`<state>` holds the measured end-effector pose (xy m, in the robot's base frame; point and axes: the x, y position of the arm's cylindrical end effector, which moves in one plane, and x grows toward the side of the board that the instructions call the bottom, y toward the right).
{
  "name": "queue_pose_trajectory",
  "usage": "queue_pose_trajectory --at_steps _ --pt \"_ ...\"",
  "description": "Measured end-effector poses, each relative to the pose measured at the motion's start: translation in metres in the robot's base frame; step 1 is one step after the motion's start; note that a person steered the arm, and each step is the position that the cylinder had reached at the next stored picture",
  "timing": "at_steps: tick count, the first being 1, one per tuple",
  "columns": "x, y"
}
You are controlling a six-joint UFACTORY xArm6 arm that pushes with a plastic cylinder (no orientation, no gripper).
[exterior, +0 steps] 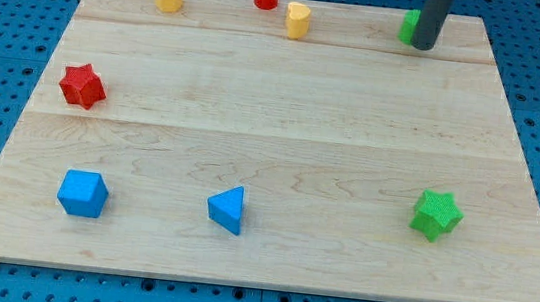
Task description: Point your hand at the bottom side of the yellow heart
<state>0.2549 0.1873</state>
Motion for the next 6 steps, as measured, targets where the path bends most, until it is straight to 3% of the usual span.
queue_pose_trajectory --at_steps 1,3,6 --pt "0.003 -0.008" --pt "0.032 -0.123" --pt "0.072 -0.186"
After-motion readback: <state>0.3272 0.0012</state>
